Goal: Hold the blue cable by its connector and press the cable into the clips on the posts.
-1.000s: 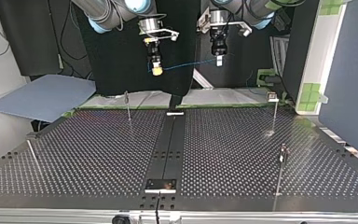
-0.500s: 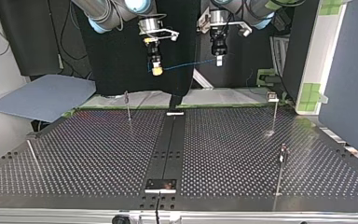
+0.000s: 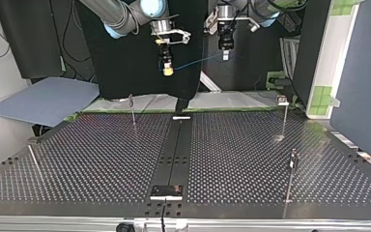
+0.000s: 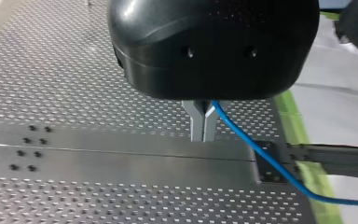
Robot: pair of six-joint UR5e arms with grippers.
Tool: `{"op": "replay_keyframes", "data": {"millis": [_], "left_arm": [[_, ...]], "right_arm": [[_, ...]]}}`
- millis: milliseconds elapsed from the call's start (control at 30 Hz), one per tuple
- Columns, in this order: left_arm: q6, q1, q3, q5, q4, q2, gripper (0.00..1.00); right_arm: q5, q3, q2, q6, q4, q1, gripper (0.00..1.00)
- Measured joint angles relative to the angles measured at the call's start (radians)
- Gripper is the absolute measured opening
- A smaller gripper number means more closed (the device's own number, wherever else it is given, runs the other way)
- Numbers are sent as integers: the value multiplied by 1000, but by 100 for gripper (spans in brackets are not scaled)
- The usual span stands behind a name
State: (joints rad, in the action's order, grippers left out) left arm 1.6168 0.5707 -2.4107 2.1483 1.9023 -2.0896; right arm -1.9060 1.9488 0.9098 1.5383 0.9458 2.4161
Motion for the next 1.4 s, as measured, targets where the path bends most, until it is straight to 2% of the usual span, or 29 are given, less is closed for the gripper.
{"op": "replay_keyframes", "data": {"millis": [267, 467, 567, 667, 833, 1067, 1267, 1400], "left_arm": [[0, 0, 0, 0, 0, -21, 0], [-6, -2, -5, 7, -7, -21, 0], [-11, 1, -9, 26, -21, -7, 0], [-1, 2, -9, 41, -14, 15, 0], [33, -3, -9, 46, 19, 53, 0], [82, -17, -7, 63, 82, 116, 0], [88, -26, -6, 78, 136, 170, 0], [87, -36, 3, 83, 174, 208, 0]], "right_arm": [[-4, -3, -72, 2, -64, 1, 0], [-5, -3, -126, 1, -71, 0, 0], [-18, -13, -132, -3, -70, -1, 0], [-24, -32, -116, 10, -83, 1, 0], [1, -45, -76, 43, -103, 0, 0], [62, -57, -13, 89, -155, -9, 0], [119, -97, 44, 119, -211, -13, 0], [156, -130, 81, 130, -249, -13, 0]]}}
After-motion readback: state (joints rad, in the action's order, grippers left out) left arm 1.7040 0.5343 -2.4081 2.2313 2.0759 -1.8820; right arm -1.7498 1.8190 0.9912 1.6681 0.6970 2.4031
